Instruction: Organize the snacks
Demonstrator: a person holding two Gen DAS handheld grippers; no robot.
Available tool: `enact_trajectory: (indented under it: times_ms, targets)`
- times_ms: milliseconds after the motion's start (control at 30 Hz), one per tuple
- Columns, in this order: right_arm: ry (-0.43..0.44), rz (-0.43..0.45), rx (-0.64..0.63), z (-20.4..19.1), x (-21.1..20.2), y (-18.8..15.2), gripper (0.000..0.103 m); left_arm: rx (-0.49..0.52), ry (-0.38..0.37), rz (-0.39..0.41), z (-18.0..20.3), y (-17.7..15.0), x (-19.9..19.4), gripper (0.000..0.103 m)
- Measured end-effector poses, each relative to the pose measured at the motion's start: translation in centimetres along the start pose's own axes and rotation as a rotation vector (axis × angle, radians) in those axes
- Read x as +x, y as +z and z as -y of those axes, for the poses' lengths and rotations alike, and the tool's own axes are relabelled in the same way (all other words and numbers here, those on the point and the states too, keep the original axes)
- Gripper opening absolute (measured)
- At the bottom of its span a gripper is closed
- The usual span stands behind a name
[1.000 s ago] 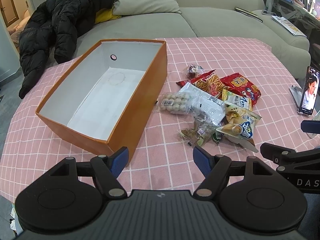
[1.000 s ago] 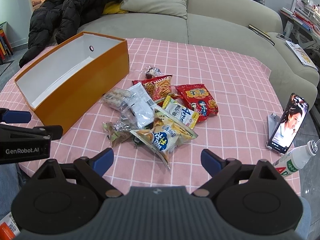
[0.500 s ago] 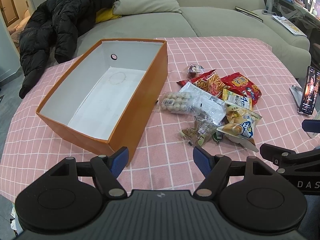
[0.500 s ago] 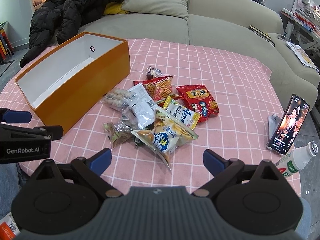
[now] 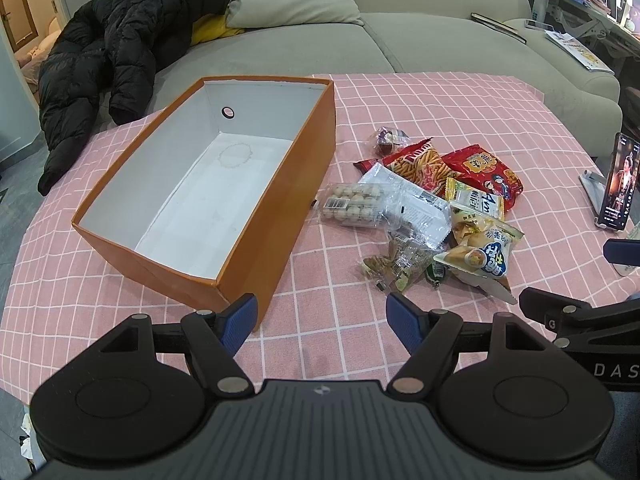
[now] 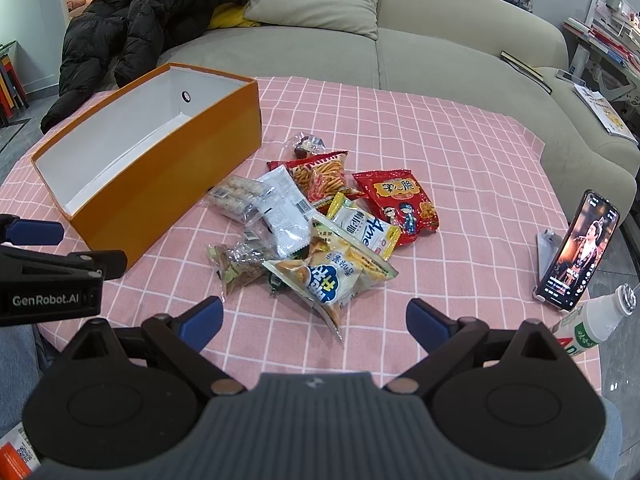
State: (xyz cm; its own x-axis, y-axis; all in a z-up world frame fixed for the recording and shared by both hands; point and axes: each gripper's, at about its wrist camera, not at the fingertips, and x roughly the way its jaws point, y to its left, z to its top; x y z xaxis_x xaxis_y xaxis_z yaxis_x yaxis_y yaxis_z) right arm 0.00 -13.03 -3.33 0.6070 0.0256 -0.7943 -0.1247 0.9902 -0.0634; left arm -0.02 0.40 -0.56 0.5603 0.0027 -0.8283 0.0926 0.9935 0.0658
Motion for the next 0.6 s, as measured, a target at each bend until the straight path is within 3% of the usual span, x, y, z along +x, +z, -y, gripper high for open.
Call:
enact_trajectory:
  times_ms: [600]
  targets:
    - [0.004, -0.003, -0.003, -0.07, 0.1, 0.03, 0.095, 0.0, -0.002, -0.001, 0.23, -0.02, -0.12, 0.086]
